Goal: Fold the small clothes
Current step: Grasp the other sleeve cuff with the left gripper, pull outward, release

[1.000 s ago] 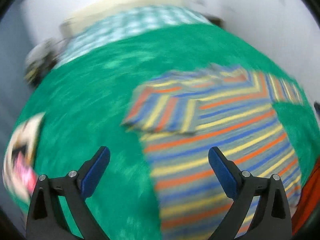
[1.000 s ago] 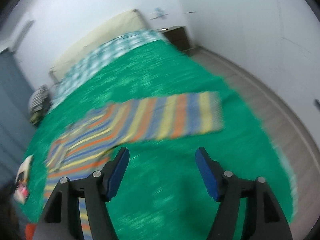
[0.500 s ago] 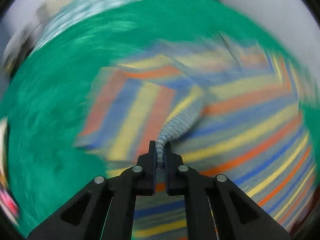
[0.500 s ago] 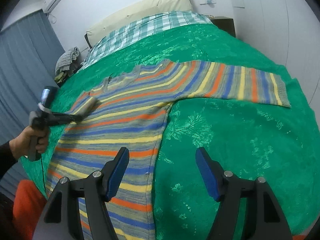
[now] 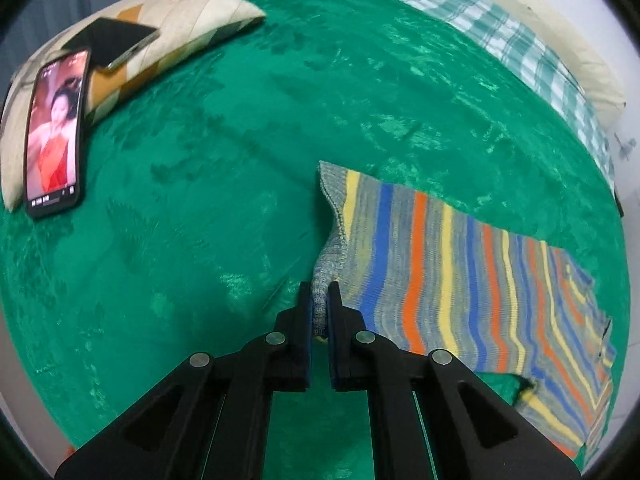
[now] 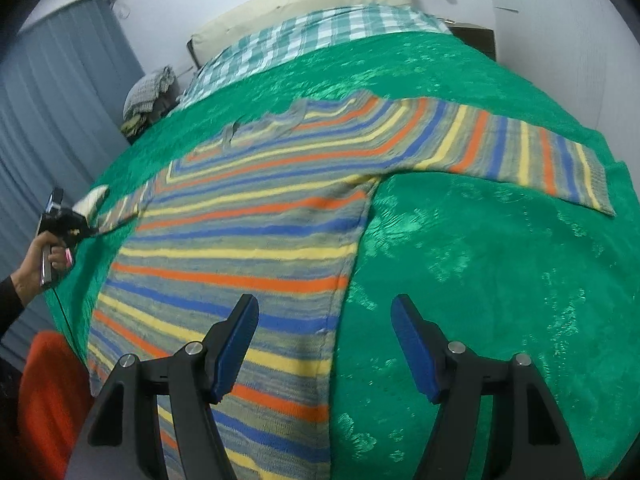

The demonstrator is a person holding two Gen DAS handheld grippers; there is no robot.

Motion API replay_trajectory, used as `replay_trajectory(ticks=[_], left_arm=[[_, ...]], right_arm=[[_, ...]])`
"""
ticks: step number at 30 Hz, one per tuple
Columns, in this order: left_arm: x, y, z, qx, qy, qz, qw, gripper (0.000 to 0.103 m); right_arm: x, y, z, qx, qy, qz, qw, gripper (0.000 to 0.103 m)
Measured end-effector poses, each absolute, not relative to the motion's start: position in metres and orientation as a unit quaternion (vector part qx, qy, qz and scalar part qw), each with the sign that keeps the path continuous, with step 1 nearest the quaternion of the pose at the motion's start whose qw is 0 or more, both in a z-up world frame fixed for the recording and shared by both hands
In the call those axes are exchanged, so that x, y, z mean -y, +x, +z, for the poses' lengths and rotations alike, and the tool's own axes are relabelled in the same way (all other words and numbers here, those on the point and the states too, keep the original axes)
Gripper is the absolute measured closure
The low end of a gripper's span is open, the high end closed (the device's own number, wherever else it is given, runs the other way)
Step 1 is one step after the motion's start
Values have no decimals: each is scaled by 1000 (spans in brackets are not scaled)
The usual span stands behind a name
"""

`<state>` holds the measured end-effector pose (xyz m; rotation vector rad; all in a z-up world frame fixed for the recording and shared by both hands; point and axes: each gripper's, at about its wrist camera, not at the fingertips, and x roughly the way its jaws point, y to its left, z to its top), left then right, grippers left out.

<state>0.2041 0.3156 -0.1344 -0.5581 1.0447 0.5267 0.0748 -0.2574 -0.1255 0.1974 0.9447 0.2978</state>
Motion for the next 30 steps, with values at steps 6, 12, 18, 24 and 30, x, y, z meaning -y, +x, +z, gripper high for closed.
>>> replay_trajectory(ticks=[6, 12, 18, 24, 30], left_arm=[[-311, 198, -145, -500, -228, 258, 795, 100], [-322, 195, -155, -500, -223, 273, 791, 100], [-317, 198, -163, -503, -199, 278, 794, 98], [-314, 172, -141, -488, -211, 265, 805, 50], [-248, 105, -108, -464, -195, 156, 850, 24]], right_arm=[[251, 74, -130, -462, 82, 145, 871, 34], [254, 75, -133, -470, 84, 138, 868, 35], [258, 77, -136, -474, 86, 129, 867, 34], [265, 75, -130, -465, 83, 104, 875, 33], [297, 69, -120, -450, 135, 53, 881, 20]])
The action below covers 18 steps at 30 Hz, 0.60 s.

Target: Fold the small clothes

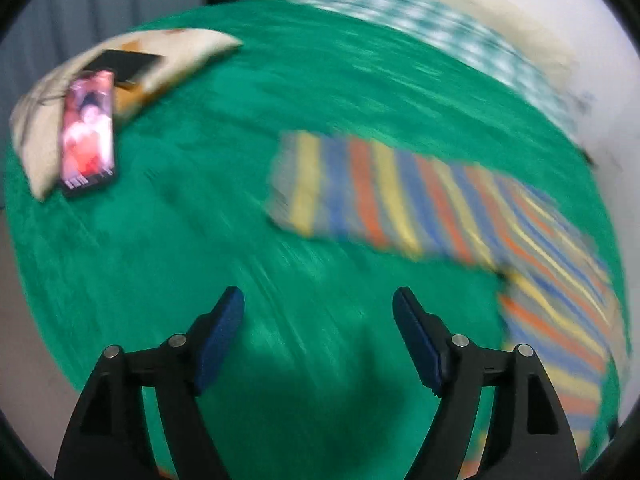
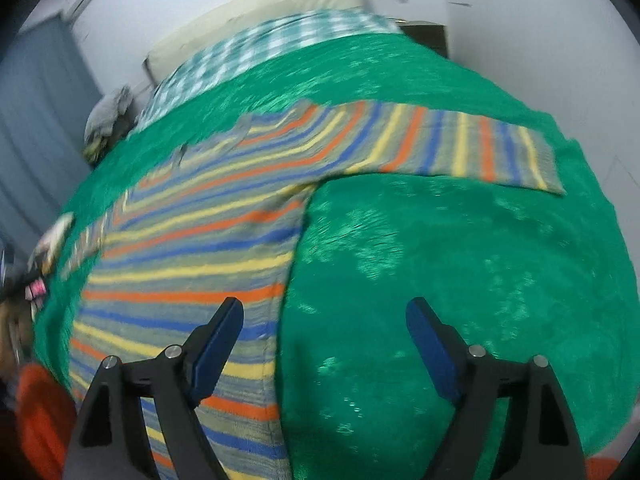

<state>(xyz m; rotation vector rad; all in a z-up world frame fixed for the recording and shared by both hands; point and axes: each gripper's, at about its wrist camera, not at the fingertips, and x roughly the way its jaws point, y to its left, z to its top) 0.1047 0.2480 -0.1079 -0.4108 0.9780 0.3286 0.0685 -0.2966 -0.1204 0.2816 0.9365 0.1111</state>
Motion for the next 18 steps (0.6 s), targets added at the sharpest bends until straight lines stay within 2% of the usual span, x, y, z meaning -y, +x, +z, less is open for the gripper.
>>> replay_trajectory(ticks=[3, 7, 10, 13, 15, 18], left_arm=[[-205, 69, -111, -494, -203, 52, 844, 24], [-163, 31, -127, -532, -171, -21, 829, 24], [-145, 23, -145, -557, -153, -38, 815, 24], [-126, 26, -158, -583, -117, -44, 803, 29], [-121, 27, -153, -577, -102, -43, 809, 29], [-122, 29, -139, -557, -110, -30, 823, 22]], right_arm=[[314, 64, -116, -464, 185, 47, 865, 20], [322, 43, -116, -532, 258, 75, 803, 20], [304, 24, -117, -591, 211, 101, 772, 20], [285, 14, -125, -628, 165, 118, 752, 20], [272, 12, -130, -635, 142, 127, 748, 20], [262, 17, -118, -602, 131, 114, 779, 20]])
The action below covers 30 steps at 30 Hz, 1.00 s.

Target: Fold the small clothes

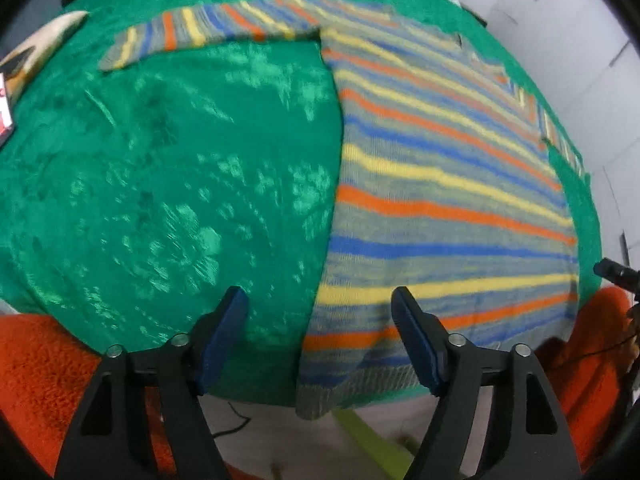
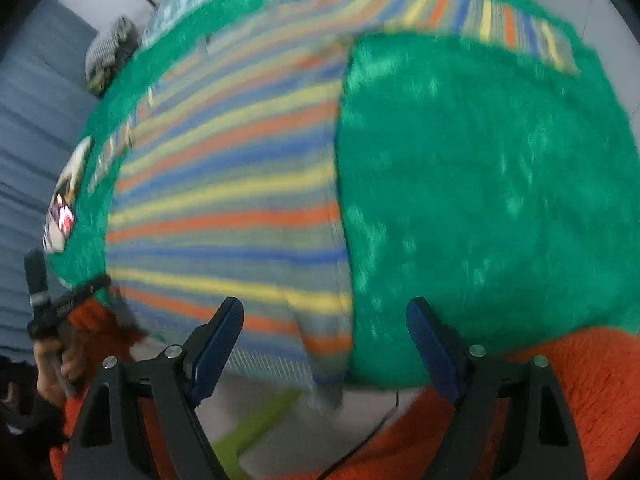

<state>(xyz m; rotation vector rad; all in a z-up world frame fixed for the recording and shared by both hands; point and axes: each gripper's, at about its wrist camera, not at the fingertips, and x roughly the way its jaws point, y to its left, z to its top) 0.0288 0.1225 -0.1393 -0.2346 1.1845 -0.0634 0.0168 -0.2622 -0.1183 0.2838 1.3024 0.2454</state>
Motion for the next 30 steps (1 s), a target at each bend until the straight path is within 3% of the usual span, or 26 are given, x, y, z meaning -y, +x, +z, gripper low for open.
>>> replay_trajectory(ticks=[8, 16, 19, 30], left_arm=[[-145, 60, -119, -481, -141, 36, 864, 12], [-168, 75, -164, -517, -133, 89, 841, 11], [-166, 75, -163, -516, -127, 89, 842, 3], [-154, 74, -170, -527, -103, 99, 838, 0]], right_arm=[[234, 34, -90, -426, 78, 54, 900, 20], [259, 31, -102, -432, 96, 10, 897, 20], [271, 32, -108, -437, 124, -7, 891, 20], [264, 35, -115, -445, 130, 9, 886, 20]])
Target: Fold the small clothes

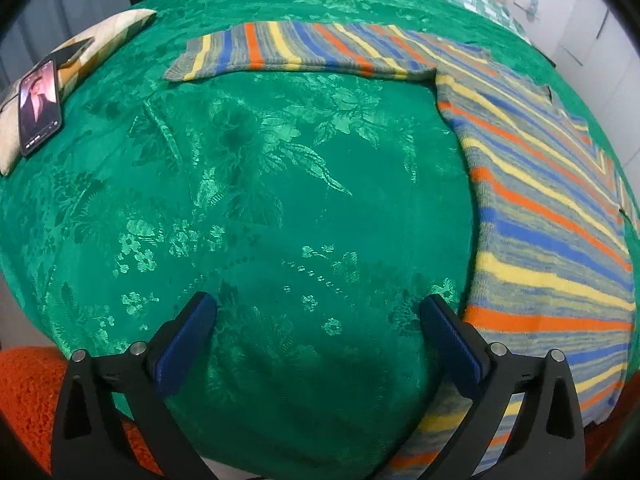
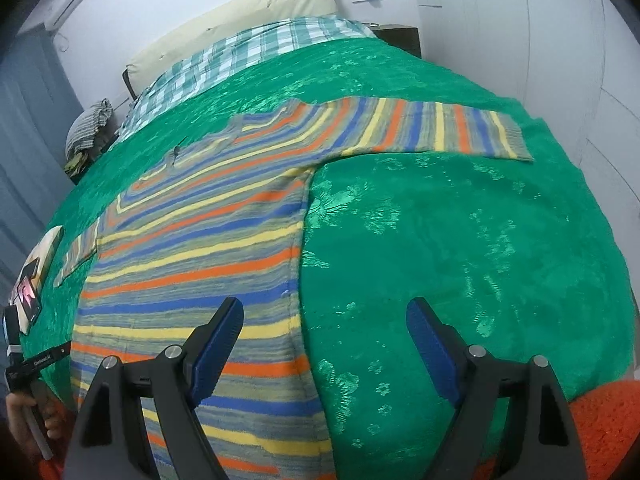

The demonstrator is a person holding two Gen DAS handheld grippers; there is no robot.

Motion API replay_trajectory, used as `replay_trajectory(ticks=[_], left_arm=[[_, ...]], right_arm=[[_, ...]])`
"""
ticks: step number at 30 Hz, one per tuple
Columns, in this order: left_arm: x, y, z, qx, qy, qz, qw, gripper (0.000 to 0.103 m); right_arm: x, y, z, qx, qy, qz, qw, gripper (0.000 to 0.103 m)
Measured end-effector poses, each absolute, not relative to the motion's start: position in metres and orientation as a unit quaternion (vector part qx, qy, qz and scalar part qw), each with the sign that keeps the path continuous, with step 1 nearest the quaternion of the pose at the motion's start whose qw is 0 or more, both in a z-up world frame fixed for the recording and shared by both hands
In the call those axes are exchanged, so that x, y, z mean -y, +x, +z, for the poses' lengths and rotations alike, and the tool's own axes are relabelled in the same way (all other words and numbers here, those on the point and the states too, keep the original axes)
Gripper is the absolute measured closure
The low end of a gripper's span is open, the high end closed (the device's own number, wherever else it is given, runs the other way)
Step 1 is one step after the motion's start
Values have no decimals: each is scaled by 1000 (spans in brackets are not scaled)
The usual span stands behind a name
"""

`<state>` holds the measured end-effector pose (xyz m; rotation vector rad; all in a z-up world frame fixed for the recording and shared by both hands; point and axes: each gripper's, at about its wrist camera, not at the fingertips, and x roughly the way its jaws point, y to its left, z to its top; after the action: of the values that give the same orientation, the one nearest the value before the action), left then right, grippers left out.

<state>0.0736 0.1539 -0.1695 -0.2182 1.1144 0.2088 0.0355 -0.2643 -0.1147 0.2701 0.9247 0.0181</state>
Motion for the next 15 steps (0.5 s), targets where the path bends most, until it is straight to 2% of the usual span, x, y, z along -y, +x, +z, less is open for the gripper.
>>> replay_trajectory(ticks=[7, 15], left_arm=[[-158, 71, -171, -519, -107, 89, 843, 0], [-151, 69, -174, -534, -65, 87, 839, 0]], right_arm=[[265, 35, -115, -445, 139, 12, 885, 20], [259, 35, -117, -448, 133, 18, 884, 20]])
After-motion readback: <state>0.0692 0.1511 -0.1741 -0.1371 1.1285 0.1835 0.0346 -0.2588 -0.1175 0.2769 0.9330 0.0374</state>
